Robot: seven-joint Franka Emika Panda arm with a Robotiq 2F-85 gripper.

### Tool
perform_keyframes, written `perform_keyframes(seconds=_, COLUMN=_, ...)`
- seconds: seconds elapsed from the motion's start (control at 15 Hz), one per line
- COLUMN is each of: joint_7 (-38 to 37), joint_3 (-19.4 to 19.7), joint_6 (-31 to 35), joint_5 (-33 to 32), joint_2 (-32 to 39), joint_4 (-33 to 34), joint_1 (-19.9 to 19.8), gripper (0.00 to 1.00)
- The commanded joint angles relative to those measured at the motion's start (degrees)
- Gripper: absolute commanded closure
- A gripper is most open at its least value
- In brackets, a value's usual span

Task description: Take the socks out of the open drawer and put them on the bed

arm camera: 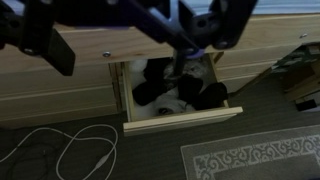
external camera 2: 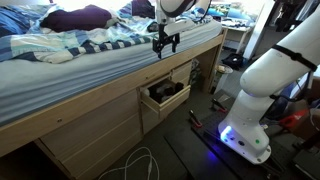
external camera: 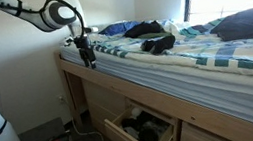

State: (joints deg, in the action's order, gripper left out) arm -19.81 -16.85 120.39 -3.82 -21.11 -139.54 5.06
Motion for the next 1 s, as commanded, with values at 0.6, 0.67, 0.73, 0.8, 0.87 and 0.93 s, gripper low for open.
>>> perform_keyframes(seconds=0.6, joint_7=13.82, joint_3=8.72, joint_6=22.39, joint_5=7.1, joint_2=19.88, joint_4=-3.87, joint_1=0.63, gripper=0.0)
perform_keyframes(seconds=0.67, joint_7=13.65, joint_3=8.84, joint_6=23.52, joint_5=6.55, joint_2=21.36, joint_4=-3.88, joint_1=0.53, gripper=0.0)
perform_keyframes(seconds=0.73, joint_7=13.42, joint_3=9.01, joint_6=24.11, joint_5=6.24, joint_2=22.95, joint_4=-3.7, joint_1=0.44, gripper=0.0)
perform_keyframes(seconds=0.8, joint_7=12.85, joint_3=9.22, joint_6=24.47, joint_5=5.58, joint_2=24.5, joint_4=-3.54, joint_1=0.34, gripper=0.0)
perform_keyframes(seconds=0.87, joint_7=12.29, joint_3=9.5, joint_6=24.81, joint_5=5.05, joint_2=25.98, joint_4=-3.39, joint_1=0.27, gripper=0.0)
perform_keyframes(seconds=0.93, joint_7=11.81, joint_3=9.8, joint_6=25.1, joint_5=4.77, joint_2=27.4, joint_4=-3.14, joint_1=0.28, gripper=0.0)
